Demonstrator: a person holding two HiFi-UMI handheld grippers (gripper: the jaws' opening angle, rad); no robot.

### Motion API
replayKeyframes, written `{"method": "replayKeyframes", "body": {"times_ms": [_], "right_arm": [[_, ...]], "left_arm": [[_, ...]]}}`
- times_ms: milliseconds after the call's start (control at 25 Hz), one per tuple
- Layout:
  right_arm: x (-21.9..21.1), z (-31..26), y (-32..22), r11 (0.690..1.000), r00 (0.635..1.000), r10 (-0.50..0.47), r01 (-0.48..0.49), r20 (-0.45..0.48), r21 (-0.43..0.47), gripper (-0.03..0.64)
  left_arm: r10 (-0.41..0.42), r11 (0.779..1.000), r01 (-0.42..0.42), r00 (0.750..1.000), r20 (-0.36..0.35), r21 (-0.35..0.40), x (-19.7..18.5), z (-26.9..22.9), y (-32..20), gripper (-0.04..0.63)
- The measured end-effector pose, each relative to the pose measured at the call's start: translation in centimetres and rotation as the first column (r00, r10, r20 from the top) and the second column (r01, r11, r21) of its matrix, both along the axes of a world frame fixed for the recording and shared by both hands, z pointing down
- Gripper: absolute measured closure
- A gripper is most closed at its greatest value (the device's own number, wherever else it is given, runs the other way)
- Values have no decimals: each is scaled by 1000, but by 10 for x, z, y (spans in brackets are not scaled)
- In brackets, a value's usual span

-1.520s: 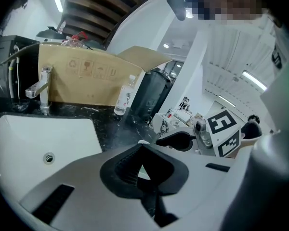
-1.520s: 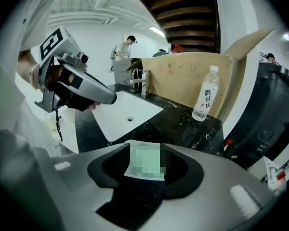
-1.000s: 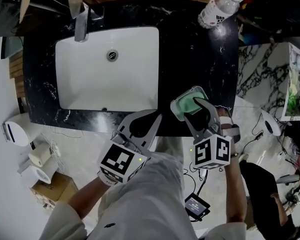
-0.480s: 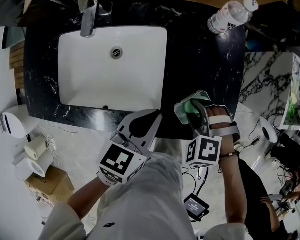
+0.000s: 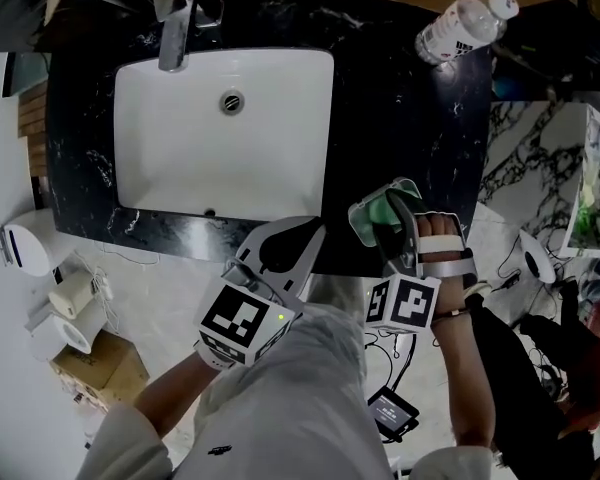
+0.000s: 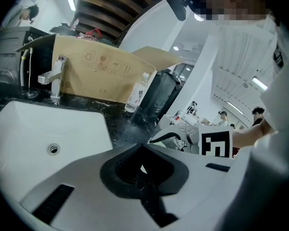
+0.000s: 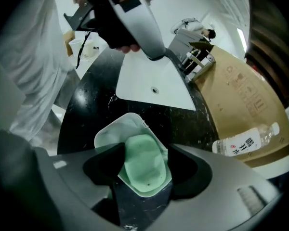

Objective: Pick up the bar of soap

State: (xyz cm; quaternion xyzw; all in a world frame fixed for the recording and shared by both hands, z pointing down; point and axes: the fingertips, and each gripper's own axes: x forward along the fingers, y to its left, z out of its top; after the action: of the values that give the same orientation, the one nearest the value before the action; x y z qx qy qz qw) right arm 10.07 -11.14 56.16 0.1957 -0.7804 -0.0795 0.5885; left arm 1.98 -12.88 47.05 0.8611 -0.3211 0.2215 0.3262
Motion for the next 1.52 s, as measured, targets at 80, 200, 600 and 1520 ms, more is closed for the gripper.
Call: {"method": "replayKeyframes", "body": {"times_ms": [80,200,600,1520], "right_arm": [[2,5,-1,994,996,87,-85,27,-66,348],[5,7,0,979,986,164,-160,31,-123,359],[-3,9,7,987,997,-13,1,-77,-158,386],[4,-13,-10,983,976,-182,181,-119,-24,492]], "left_arm": [[4,1000,-4,1000,1,4,0,-2,-1,589],[-4,1000,4,1000,0,4,-3,-3,0,589],[-14,1000,14,1000,-14,5,-5,-4,-3,589],[-33,999,33,999,-14,5,-9,-1,-8,589]]}}
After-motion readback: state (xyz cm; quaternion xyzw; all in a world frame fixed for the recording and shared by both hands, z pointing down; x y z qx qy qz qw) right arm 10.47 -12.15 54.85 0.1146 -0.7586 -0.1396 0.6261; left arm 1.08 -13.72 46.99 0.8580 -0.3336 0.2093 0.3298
